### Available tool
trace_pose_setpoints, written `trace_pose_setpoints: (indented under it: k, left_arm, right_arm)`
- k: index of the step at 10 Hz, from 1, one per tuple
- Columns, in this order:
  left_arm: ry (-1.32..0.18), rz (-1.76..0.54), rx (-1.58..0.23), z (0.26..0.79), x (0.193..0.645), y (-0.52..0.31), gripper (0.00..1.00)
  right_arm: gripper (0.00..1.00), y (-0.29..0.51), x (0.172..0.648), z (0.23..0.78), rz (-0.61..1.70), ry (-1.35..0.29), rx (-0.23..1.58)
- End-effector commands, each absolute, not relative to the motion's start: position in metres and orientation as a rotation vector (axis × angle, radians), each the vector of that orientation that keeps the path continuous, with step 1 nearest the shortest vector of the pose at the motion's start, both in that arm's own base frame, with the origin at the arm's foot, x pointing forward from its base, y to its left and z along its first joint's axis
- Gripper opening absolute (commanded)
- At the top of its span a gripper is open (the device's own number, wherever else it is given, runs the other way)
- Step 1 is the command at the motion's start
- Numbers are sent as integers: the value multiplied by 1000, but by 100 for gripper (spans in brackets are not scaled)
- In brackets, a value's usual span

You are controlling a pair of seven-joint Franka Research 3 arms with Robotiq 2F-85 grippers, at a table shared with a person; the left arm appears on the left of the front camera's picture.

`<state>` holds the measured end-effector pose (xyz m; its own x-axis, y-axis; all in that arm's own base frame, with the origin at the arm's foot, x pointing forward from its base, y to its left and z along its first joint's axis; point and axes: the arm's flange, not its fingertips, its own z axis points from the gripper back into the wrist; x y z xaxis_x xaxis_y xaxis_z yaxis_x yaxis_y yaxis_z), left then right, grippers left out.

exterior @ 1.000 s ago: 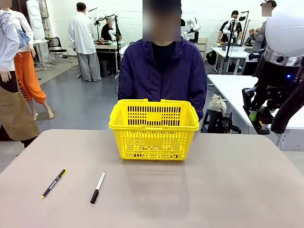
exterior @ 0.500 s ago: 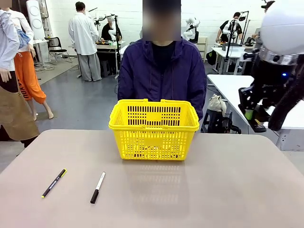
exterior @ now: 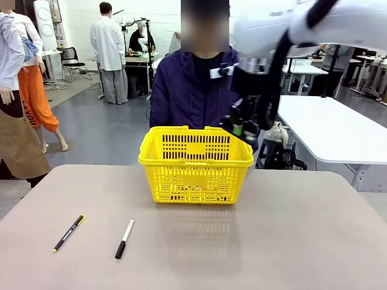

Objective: Place the items the person wants into the basket.
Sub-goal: Pick up the item the person points to and place it in the Market Basket.

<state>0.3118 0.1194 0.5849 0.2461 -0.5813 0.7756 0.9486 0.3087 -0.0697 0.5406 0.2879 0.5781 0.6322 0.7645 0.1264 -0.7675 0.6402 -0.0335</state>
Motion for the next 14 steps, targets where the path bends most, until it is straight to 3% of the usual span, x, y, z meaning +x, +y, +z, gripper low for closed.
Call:
trace_pose_setpoints:
  k: [1,4,9,14]
  left_arm:
    - [-741,-1142,-624,586,312,121,100]
    - [-741,-1142,-624,586,312,121,100]
    - [-741,-1142,-624,586,312,121,100]
    - [-741,-1142,-624,586,312,121,100]
  right_arm:
    - [31,323,574,595,1000,-91,-41]
    - [31,372,592,580,1146,-91,-23]
    - [31,381,599,518,1233,-177,58]
    - [31,386,607,473,1267,-91,70]
